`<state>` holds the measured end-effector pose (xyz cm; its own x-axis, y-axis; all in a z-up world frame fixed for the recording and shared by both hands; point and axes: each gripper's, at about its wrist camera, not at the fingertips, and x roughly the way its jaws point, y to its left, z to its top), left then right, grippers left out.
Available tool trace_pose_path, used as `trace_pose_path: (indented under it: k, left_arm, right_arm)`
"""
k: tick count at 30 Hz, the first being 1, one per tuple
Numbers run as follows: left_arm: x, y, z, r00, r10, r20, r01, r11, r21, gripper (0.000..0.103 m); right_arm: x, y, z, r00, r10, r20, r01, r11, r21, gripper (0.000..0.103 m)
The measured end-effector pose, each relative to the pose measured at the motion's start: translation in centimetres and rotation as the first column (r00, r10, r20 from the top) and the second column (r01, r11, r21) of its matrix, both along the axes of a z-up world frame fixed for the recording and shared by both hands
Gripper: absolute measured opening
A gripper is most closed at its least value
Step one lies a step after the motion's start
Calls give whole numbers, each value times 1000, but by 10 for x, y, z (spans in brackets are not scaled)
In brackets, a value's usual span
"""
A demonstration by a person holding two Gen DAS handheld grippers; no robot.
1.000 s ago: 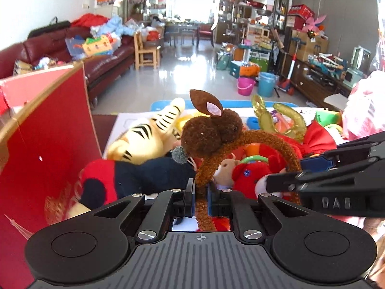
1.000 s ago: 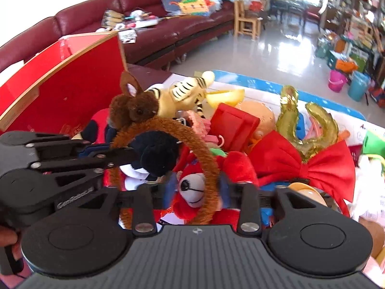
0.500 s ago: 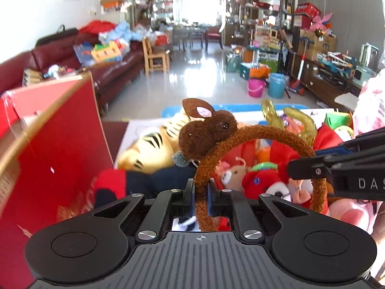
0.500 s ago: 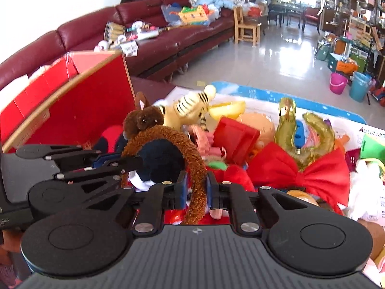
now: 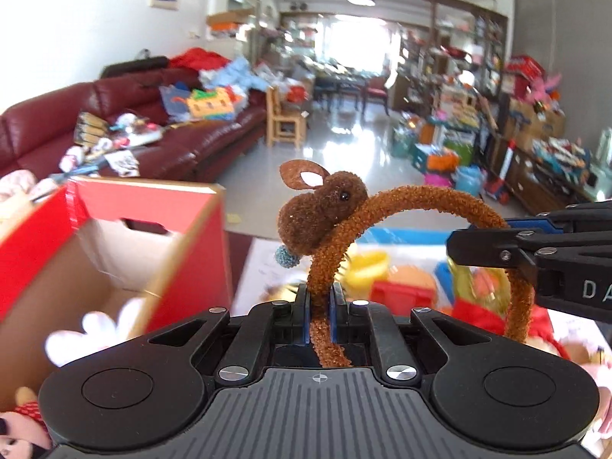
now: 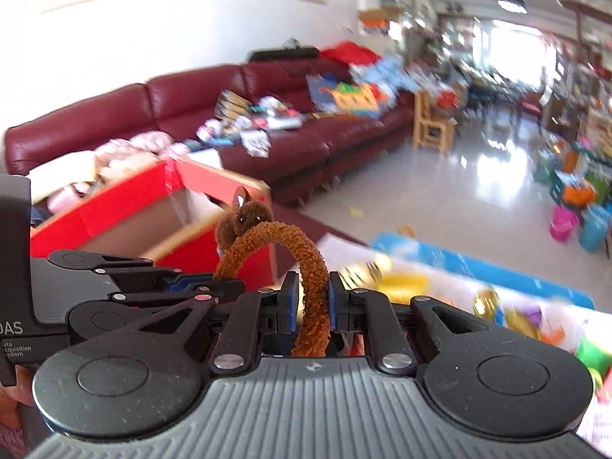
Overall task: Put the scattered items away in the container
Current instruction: 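Lift the brown headband with both tools and carry it over the box, then open both tools, dropping the brown headband into the red box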
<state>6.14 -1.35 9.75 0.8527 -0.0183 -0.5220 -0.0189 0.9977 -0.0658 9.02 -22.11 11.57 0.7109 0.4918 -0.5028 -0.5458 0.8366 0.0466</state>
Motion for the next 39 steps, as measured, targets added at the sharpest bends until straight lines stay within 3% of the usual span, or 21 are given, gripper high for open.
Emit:
trace_pose_path:
  k: [5, 11, 20, 21, 23, 24, 25, 26, 31, 39]
  left_arm:
    - [-26, 43, 36, 991, 112, 74, -110, 994, -25, 7]
    - [-58, 92, 65, 953, 268, 139, -273, 962, 21, 8]
    - [-74, 151, 57, 896, 437, 77, -442, 896, 55, 8]
    - [-71, 158, 52, 889, 455, 57, -458, 887, 58, 15]
    - [-68, 172, 42, 861, 509, 11, -508, 859, 56, 43]
    - [-68, 180, 37, 841, 541, -18, -539, 840, 51, 71]
    - [-70, 188, 32, 825, 563, -36, -562, 826, 36, 83]
    - [-73, 191, 28, 812, 583, -40, -582, 813, 20, 95]
    - [-85, 198, 9, 795, 601, -80, -602, 799, 15, 95]
    - [-78, 192, 4, 809, 581, -88, -580, 814, 34, 98]
  right_arm:
    - [-2, 47, 32, 988, 141, 70, -143, 989, 28, 18]
    - [-11, 124, 49, 936, 340, 92, -343, 939, 26, 15]
    - [-17, 205, 41, 881, 473, 21, -474, 881, 16, 13]
    - [-15, 213, 40, 879, 476, 17, -476, 879, 10, 16]
    - [-12, 220, 37, 892, 452, 4, -452, 892, -15, 43]
    - [-9, 219, 35, 908, 419, 10, -419, 908, -28, 68]
    - [-9, 216, 32, 919, 394, 17, -394, 919, -31, 87]
    - [-8, 212, 31, 922, 388, 18, -387, 922, -21, 91]
    - [-5, 201, 21, 920, 392, -25, -392, 920, -12, 94]
    - [-15, 210, 17, 900, 435, -27, -435, 899, -53, 98]
